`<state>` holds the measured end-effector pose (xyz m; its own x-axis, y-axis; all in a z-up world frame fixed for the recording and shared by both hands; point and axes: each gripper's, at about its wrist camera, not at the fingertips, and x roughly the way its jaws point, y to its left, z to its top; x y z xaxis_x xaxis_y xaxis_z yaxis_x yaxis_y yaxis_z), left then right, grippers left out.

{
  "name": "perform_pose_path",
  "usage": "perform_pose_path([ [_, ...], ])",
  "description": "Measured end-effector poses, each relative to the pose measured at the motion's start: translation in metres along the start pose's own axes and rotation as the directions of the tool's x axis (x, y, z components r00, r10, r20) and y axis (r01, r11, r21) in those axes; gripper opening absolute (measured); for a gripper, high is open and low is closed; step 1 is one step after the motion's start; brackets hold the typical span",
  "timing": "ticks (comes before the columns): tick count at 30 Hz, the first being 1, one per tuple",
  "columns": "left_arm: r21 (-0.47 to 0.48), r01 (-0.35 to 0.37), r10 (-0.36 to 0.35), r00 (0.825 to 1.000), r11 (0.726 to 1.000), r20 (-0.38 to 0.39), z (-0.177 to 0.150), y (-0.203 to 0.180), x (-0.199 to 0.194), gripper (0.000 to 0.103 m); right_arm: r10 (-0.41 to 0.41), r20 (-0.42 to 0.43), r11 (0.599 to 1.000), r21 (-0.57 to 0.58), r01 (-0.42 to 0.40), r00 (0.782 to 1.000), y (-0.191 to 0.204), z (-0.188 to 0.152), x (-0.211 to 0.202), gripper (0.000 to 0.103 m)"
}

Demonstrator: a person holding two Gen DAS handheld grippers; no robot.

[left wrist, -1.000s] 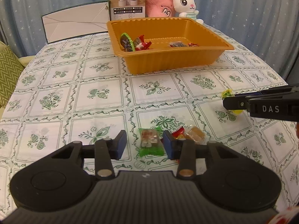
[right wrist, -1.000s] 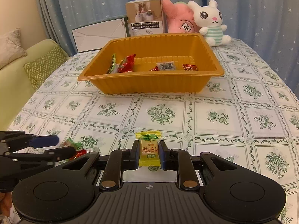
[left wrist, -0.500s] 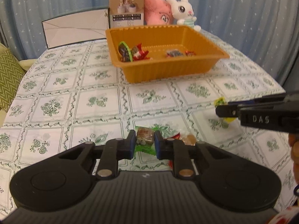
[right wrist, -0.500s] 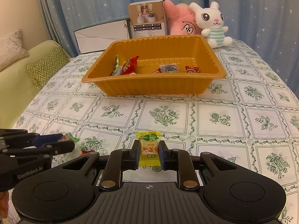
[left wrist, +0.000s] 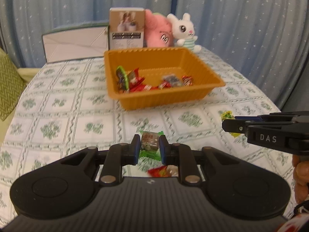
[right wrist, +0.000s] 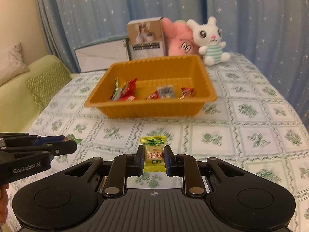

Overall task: Organize snacks
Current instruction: 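Carry both held packets over the orange tray and lower them inside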

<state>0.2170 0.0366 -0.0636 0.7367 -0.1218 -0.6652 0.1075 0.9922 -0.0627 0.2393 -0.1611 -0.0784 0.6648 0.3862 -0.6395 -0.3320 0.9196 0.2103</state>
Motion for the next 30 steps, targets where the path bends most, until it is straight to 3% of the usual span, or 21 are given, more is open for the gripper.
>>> perform_pose_path([
  [14, 0.076, 0.042, -0.049, 0.994, 0.996, 0.094, 0.068, -0.023, -0.001, 0.019, -0.026, 0.079, 1.000, 0.017, 0.024, 0.997, -0.026, 0.038, -0.018, 0.021],
  [30, -0.068, 0.015, -0.006, 0.992, 0.998, 0.125, 0.121, 0.011, 0.049, 0.018, -0.037, 0.133, 0.995, 0.102, 0.024, 0.990, -0.052, 0.094, 0.018, 0.021],
])
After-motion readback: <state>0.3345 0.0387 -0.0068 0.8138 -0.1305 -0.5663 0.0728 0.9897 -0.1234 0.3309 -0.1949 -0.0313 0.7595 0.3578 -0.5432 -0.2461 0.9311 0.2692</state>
